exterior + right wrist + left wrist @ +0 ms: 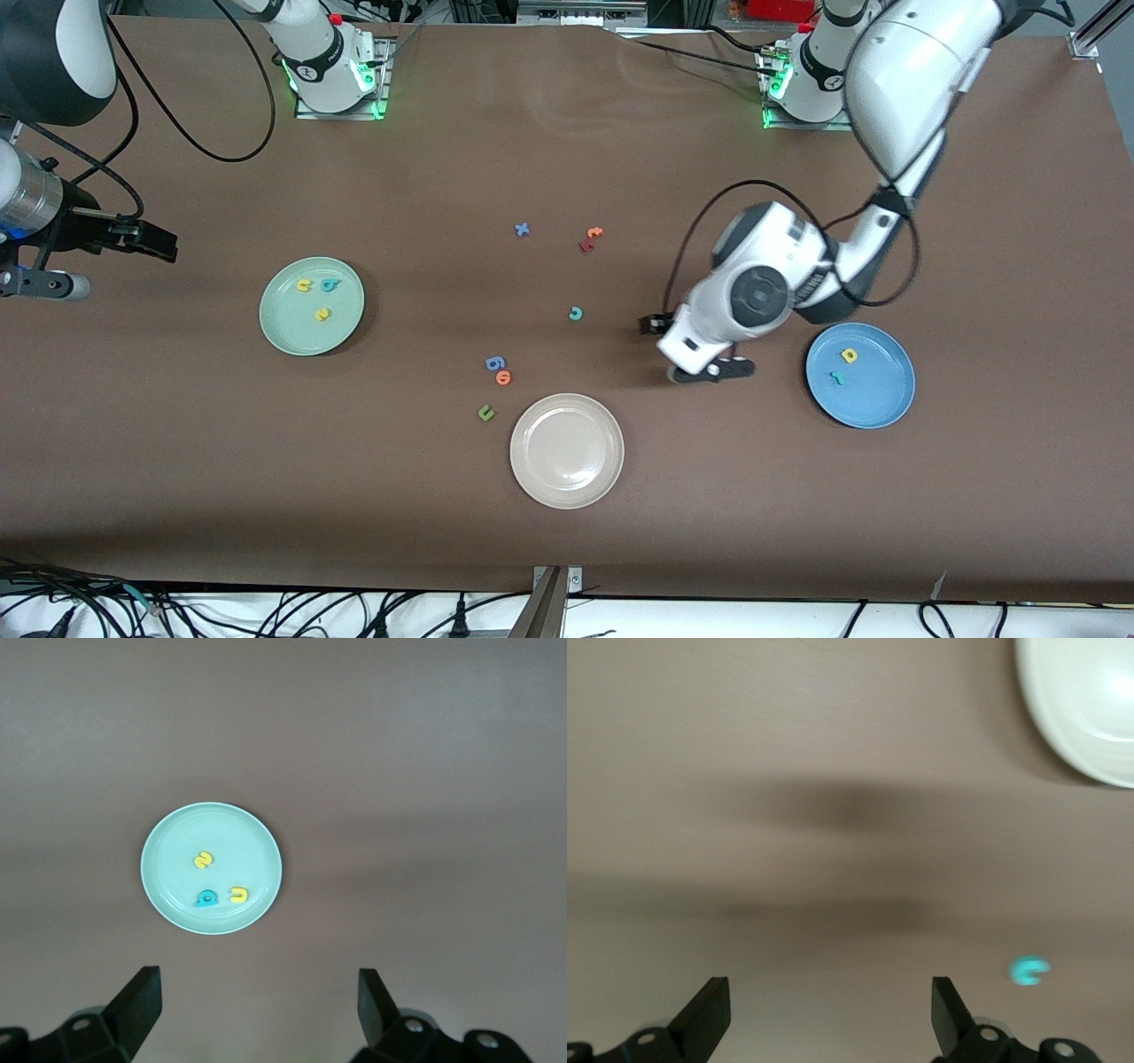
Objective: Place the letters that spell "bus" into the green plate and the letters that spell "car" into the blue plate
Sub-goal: 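Reach the left gripper toward the teal c among the letters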
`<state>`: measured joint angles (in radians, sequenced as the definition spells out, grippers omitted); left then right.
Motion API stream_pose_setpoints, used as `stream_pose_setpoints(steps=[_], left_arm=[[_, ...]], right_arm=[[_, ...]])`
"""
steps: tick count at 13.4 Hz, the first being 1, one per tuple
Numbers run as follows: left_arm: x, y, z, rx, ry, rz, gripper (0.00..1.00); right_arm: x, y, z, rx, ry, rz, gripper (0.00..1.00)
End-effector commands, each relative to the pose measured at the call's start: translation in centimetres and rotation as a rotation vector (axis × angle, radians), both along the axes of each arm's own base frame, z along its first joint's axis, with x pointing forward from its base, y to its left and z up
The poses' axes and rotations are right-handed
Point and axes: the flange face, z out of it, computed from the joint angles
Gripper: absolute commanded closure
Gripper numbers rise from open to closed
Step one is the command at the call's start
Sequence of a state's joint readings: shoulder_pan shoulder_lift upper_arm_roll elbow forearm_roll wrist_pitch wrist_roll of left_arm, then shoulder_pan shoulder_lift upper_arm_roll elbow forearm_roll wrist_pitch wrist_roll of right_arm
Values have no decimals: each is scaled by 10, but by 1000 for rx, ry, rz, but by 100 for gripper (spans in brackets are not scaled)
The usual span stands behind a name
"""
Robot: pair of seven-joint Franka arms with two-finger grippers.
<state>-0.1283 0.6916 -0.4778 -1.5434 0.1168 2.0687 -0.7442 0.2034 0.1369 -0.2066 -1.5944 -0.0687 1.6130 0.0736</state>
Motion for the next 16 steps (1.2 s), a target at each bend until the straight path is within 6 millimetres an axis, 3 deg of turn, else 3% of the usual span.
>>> stream_pose_setpoints(steps=[1,4,9,16], left_arm=[[-17,-41,-10,-16,-38,61,0],[-42,-82,-29,42,-95,82,0],[-66,-111,-73,103,-118,86,0],[-78,-152,-86,74,-117,65,0]], right_arm=[[-2,-3,3,21,-16,4,2],[-6,-7,5,22,-15,4,4],[-13,-10,4,16,10,-8,0],[-11,-1,13,23,-4,33,0]])
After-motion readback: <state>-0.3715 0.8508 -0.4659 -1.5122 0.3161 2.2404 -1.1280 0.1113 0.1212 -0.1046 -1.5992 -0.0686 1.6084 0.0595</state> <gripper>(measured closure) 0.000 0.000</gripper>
